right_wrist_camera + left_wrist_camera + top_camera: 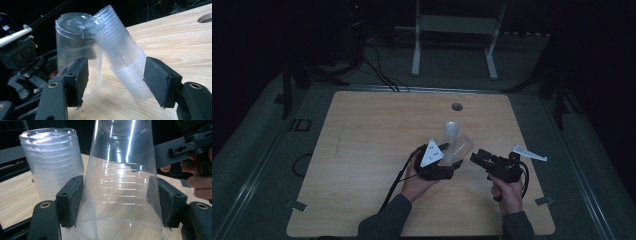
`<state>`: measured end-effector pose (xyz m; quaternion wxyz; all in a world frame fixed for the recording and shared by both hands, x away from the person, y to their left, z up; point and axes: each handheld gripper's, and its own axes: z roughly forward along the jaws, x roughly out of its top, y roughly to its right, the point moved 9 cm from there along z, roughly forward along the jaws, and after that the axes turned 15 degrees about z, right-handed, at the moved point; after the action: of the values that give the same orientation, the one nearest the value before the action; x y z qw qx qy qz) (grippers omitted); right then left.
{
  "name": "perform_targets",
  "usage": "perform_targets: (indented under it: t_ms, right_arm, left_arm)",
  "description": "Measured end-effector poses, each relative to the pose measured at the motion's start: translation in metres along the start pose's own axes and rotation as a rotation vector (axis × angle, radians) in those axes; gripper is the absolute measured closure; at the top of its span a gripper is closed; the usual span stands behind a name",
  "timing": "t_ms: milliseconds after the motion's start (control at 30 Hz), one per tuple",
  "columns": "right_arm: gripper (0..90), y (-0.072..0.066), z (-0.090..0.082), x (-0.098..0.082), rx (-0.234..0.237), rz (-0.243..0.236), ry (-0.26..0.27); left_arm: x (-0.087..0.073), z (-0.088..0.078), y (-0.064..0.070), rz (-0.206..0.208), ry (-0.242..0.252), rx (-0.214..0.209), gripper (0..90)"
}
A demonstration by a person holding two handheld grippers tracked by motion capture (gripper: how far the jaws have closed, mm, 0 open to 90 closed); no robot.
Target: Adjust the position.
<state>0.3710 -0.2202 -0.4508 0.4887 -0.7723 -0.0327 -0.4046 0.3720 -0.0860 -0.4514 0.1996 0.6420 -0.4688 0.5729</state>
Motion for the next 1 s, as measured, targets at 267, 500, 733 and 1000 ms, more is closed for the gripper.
perform_targets:
  t_ms: [267, 500, 733, 1000]
  right_arm:
    - [38.4, 0.003, -0.003, 0.001, -0.064, -0.061, -0.021]
    - [39.4, 0.002, -0.006, 0.004, -0.13, -0.145, -0.056]
    - [39.3, 0.004, -0.007, 0.005, -0.191, -0.207, -0.096]
    - [39.3, 0.004, -0.007, 0.004, -0.249, -0.297, -0.15]
  left_arm:
    - [0.001, -0.006, -0.005, -0.011, 0.0, -0.015, 31.0]
    - [0.003, -0.009, -0.007, -0.012, -0.005, -0.03, 31.0]
    - [0.002, -0.011, -0.008, 0.0, -0.016, -0.041, 31.2]
    - [0.001, -0.013, -0.009, 0.015, -0.031, -0.046, 31.3]
